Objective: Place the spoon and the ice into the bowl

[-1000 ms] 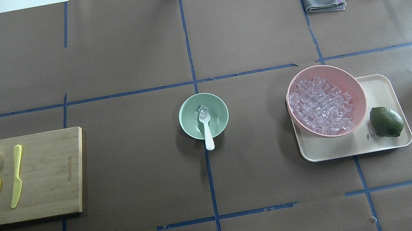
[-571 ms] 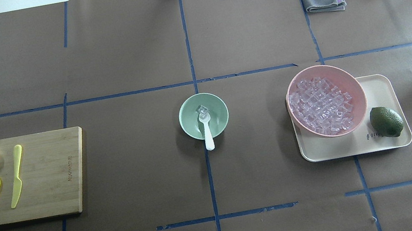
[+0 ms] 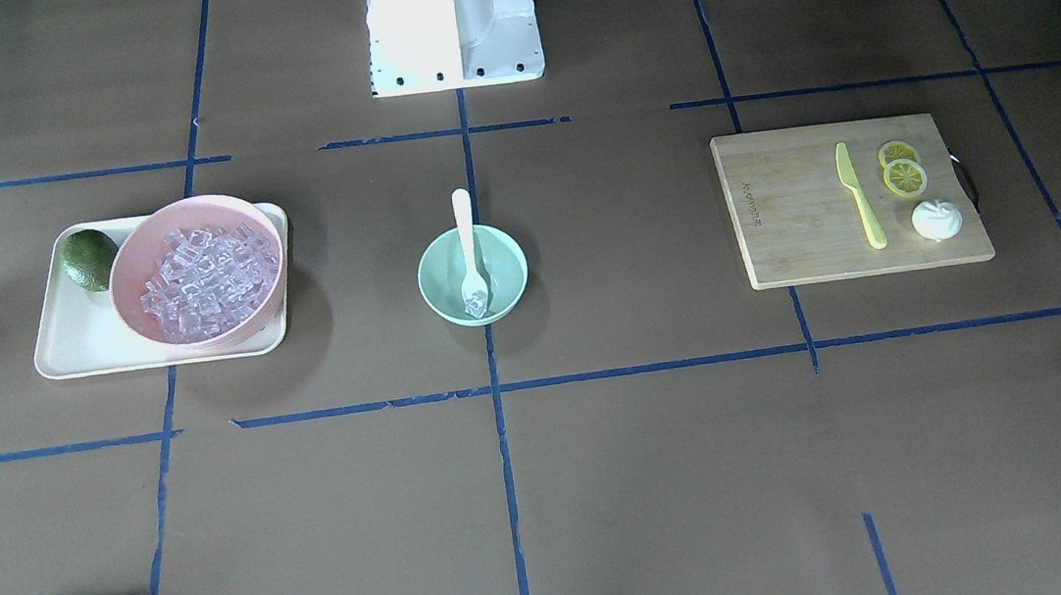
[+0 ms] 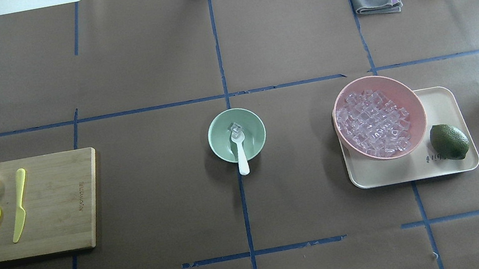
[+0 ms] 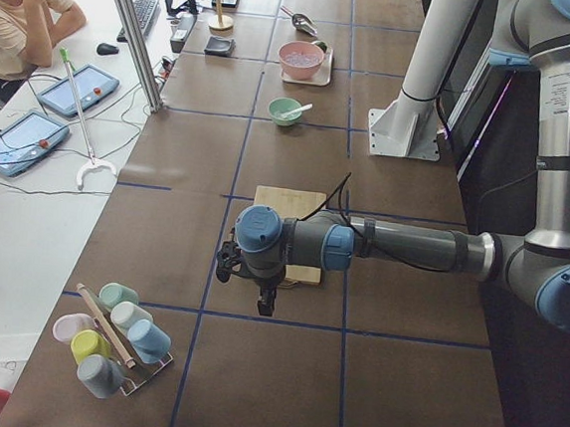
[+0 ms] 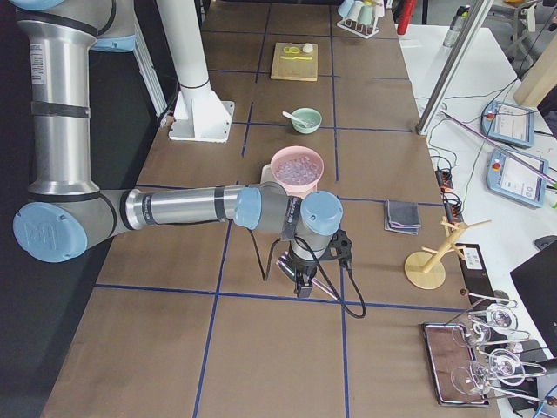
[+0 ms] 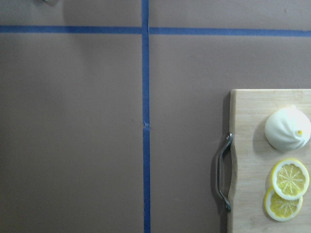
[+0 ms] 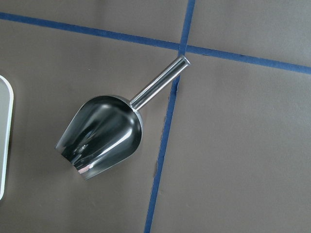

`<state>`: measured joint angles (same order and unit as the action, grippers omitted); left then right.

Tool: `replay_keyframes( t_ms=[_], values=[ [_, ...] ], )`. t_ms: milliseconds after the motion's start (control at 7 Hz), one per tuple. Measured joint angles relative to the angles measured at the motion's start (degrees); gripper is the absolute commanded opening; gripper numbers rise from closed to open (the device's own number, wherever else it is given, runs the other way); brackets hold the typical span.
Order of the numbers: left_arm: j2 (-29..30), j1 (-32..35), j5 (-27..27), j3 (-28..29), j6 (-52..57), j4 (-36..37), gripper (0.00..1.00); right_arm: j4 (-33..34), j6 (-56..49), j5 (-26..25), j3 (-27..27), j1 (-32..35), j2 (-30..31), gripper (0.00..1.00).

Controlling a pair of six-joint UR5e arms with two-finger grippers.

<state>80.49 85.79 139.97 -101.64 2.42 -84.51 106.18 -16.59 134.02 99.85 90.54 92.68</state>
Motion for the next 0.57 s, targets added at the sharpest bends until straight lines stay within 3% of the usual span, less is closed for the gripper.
replay_keyframes(
  t_ms=[571],
  values=[
    [0.06, 0.55, -1.19, 0.11, 4.75, 3.89, 1.00, -0.01, 0.17, -0.13, 0.05, -0.01, -0.12, 0.99]
  ],
)
